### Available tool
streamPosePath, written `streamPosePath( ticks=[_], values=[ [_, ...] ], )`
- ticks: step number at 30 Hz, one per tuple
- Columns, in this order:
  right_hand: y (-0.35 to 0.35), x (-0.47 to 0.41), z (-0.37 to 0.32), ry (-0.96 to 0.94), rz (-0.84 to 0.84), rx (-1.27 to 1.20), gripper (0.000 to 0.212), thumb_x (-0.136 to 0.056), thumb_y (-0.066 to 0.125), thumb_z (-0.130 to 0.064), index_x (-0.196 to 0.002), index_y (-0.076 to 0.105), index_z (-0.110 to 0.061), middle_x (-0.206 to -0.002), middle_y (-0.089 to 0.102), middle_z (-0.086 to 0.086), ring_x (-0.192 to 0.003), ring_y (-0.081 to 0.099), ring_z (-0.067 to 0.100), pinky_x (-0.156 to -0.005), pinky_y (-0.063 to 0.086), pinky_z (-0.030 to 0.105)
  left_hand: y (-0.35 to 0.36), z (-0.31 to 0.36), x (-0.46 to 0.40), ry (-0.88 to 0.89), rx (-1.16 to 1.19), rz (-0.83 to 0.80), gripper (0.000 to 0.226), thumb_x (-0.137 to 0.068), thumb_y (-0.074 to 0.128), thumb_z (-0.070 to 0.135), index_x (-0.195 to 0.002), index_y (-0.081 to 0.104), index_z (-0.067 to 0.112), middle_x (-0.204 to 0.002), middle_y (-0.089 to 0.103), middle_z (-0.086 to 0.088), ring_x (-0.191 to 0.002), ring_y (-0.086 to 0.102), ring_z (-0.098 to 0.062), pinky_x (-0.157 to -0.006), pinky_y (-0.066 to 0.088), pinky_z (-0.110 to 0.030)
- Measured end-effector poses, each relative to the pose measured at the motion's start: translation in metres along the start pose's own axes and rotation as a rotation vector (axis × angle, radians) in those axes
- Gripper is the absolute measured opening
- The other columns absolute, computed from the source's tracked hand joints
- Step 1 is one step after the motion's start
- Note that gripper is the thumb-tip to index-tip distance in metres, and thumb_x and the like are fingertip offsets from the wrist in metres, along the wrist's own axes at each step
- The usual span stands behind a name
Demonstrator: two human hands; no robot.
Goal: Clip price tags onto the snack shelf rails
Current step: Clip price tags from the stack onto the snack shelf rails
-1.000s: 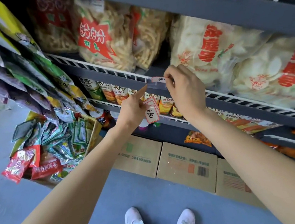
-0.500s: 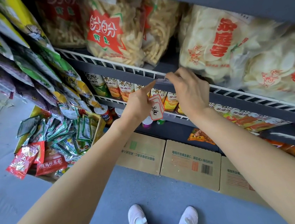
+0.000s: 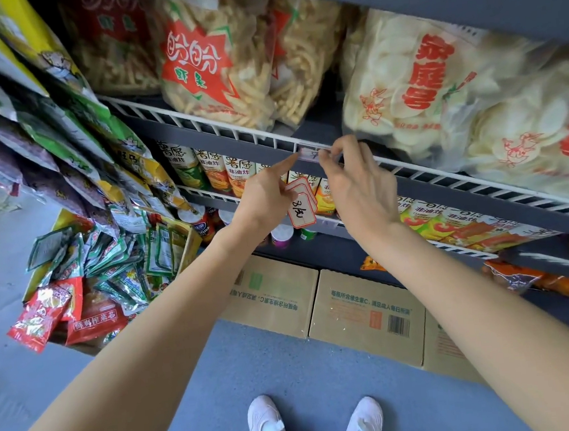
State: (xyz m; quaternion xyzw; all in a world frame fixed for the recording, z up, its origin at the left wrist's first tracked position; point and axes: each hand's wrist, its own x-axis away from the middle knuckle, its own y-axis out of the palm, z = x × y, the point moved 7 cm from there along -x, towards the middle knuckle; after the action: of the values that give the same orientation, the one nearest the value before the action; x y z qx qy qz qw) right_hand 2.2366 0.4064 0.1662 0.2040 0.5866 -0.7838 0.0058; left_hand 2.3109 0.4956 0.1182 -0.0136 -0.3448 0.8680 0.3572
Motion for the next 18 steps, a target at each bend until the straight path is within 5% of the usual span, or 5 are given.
streamPosePath(
  ticks=[5,9,12,16,18],
  values=[
    [0.019,0.018,-0.002,-0.029,-0.246,0.058,0.093,-0.058,0.076,0.002,-0.141,0.035,-0.007,-0.107,0.055,0.012,-0.081,0.057,0.02,-0.036,0.021,0.022,0.004,-0.005,-0.002,-0.019,0.058,0.023,0.061,-0.09,0.058,0.008,-0.143,0.037,0.03,-0.101,0.07,-0.013,-0.102,0.064,-0.019,-0.076,0.045,-0.018],
    [0.026,0.029,0.002,0.001,-0.306,-0.034,0.099,-0.065,0.068,0.008,-0.148,0.017,-0.01,-0.11,0.05,0.017,-0.071,0.053,0.023,-0.036,0.004,0.022,0.003,-0.005,0.002,-0.044,0.168,0.119,0.042,-0.088,0.06,0.005,-0.129,0.056,0.014,-0.112,0.068,-0.014,-0.104,0.065,-0.023,-0.084,0.053,-0.027],
    [0.029,0.031,0.003,0.028,-0.297,-0.282,0.08,-0.086,0.057,-0.003,-0.149,0.011,-0.018,-0.121,0.043,0.013,-0.073,0.048,0.023,-0.038,0.018,0.026,0.008,-0.009,0.004,-0.103,0.298,0.148,0.025,-0.087,0.061,0.003,-0.111,0.066,0.006,-0.106,0.07,-0.013,-0.097,0.067,-0.023,-0.085,0.056,-0.038],
    [0.039,0.036,0.012,0.354,-0.312,-0.93,0.03,-0.1,0.036,-0.02,-0.126,0.052,-0.017,-0.111,0.06,0.008,-0.093,0.059,0.024,-0.07,0.047,0.036,0.015,-0.014,0.009,-0.148,0.422,0.177,0.016,-0.087,0.063,0.004,-0.102,0.067,0.003,-0.097,0.071,-0.014,-0.087,0.068,-0.024,-0.08,0.058,-0.034],
    [0.048,0.041,0.013,0.486,-0.357,-1.11,0.016,-0.095,0.049,-0.025,-0.107,0.058,-0.019,-0.095,0.066,0.003,-0.081,0.062,0.019,-0.066,0.047,0.033,0.02,-0.014,0.01,-0.143,0.439,0.168,0.015,-0.087,0.063,0.004,-0.101,0.066,0.003,-0.096,0.071,-0.013,-0.087,0.068,-0.024,-0.08,0.057,-0.034]
  ],
)
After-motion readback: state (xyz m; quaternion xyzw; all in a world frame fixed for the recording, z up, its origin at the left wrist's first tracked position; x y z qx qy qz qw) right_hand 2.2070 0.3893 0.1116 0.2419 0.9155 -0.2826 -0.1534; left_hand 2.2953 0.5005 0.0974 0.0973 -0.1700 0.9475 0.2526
